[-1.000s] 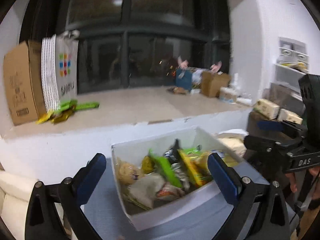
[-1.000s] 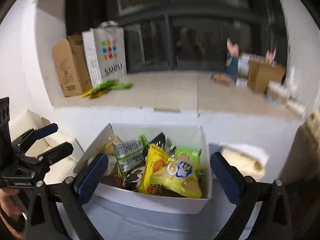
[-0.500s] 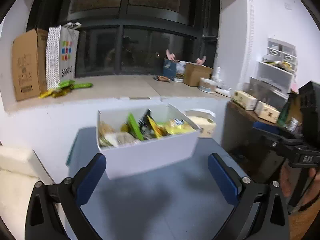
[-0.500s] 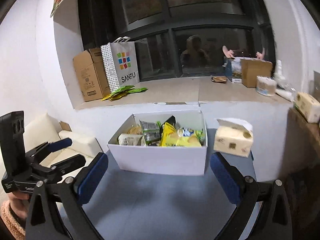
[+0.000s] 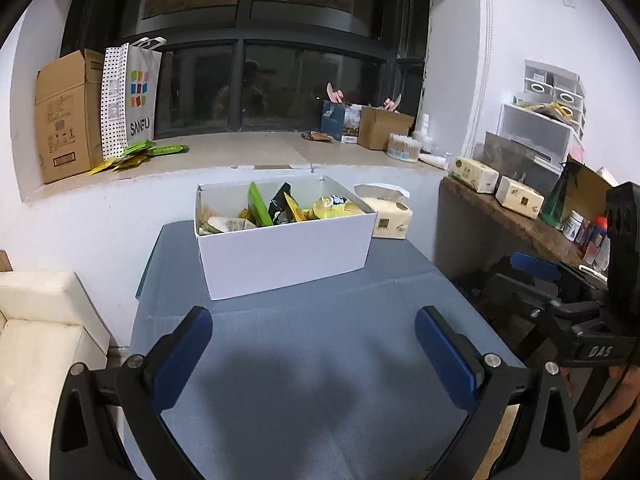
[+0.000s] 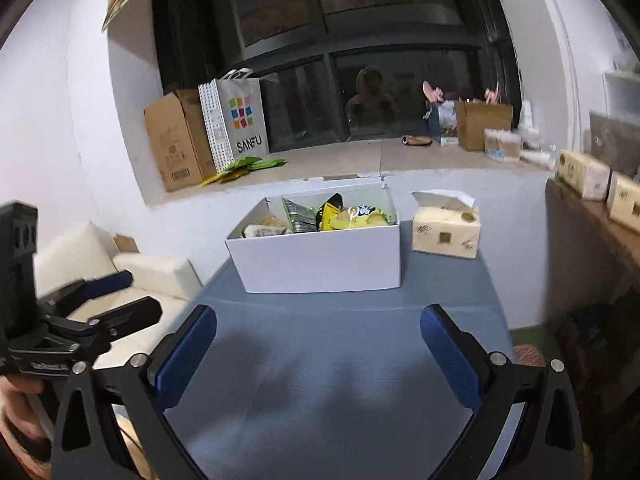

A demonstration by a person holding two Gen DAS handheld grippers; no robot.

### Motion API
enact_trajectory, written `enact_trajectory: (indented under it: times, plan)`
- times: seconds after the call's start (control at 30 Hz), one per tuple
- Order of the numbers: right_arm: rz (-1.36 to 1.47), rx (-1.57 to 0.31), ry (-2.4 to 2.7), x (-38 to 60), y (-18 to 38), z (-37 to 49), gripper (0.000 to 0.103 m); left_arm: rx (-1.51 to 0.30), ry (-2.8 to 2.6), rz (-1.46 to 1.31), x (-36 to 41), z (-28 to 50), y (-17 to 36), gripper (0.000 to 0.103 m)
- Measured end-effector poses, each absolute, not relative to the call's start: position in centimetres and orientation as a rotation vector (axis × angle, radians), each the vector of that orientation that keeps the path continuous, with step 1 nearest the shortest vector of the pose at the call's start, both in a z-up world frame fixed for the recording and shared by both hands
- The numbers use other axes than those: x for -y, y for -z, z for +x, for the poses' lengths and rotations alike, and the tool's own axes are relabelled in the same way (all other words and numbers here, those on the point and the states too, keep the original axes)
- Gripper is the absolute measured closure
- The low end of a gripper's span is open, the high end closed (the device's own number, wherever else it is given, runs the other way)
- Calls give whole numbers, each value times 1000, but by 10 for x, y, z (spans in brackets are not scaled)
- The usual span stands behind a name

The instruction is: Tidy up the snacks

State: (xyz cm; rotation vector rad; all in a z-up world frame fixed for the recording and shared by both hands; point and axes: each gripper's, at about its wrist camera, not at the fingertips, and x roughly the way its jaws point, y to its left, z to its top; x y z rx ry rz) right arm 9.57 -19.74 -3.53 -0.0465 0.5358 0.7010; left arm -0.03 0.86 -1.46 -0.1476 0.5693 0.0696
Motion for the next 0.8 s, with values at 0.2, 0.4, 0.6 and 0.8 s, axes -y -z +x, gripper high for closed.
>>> enact_trajectory:
  times: [0.2,0.4,0.6,0.8]
  plan:
    - [-64,-540,-673,193,34,97,0,-556,-68,-165,-13,-6,8,0]
    - [-64,-539,-666,195,33,97,0,-561,-69,-161,-14,-7,6,0]
    - [-55,-545,-665,196,33,97,0,-568,-59,-156,-12,-5,8,0]
    - [-55,-546,-664,197,34,97,0,-574,-60,-149,-11,-4,9,0]
